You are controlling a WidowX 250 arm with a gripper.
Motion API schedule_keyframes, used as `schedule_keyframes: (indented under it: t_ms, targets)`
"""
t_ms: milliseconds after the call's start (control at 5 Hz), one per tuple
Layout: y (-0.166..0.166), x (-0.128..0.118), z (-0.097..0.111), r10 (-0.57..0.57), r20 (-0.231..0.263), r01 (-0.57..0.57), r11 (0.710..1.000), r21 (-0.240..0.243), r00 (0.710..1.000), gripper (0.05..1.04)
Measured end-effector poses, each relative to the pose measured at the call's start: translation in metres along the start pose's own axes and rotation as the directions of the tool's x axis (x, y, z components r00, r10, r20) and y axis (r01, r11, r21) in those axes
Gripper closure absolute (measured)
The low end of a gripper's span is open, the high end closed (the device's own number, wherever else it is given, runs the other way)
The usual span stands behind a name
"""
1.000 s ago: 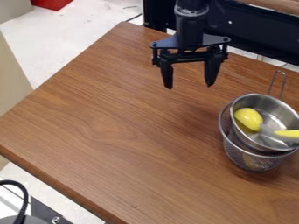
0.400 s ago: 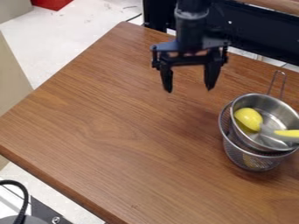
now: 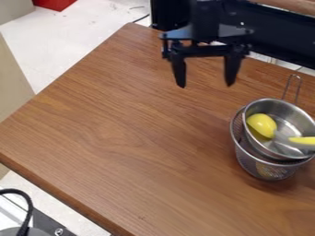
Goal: Take the basin and put it on the left side of the table
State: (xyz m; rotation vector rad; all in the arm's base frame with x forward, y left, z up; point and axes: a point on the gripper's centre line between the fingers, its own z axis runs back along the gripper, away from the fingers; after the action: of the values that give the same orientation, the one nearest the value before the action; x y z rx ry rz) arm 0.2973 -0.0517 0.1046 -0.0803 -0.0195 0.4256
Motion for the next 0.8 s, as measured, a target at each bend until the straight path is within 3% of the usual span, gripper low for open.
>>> schedule_keyframes:
  t_ms: [200,400,800]
  targets:
    - [-0.008,-0.024,-0.011,-0.099,-0.057,0.100,0.995,0.012,0.993,0.083]
    - [-0.014,-0.037,-0.023,-0.157,-0.046,0.158,0.987,0.024,0.987,0.083]
    - [-0.024,-0.038,-0.026,-0.125,-0.011,0.125,0.992,0.001,0.992,0.083]
